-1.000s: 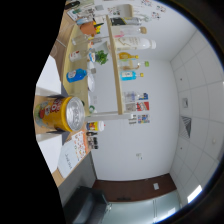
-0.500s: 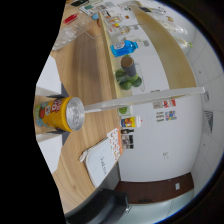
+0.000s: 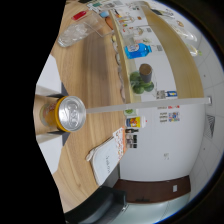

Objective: Make me a cup of Vodka Sunrise.

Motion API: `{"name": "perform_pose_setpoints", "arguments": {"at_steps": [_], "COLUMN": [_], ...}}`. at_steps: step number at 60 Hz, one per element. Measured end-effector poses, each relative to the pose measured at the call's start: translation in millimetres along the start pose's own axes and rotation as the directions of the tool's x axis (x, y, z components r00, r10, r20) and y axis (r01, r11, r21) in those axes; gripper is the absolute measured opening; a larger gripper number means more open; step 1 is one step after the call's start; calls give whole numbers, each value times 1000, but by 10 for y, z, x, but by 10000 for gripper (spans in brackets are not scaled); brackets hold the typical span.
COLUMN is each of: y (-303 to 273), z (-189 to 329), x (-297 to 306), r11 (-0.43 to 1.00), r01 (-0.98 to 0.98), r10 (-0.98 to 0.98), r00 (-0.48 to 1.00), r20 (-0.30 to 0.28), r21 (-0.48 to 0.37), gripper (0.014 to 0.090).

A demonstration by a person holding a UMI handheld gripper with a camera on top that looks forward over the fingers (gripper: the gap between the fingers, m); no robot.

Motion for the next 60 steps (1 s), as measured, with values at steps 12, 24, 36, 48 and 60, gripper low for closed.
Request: {"name": "perform_pose_setpoints", "arguments": {"at_steps": [12, 24, 36, 48, 60], "y": [16, -350, -704, -616, -313], "z": [-94, -615, -1184, -1444, -1481], "x": [67, -91, -816, -1705, -2293], "r11": [998, 998, 1000, 999, 1000], "r01": [-17, -42, -3, 4, 13], "r10": [12, 37, 4, -6, -14], "r00": [997, 992, 998, 1000, 998], "r20": [-76, -121, -60, 29, 68], "r21": [-61, -43, 17, 38, 13], "gripper": [852, 855, 852, 850, 847]}}
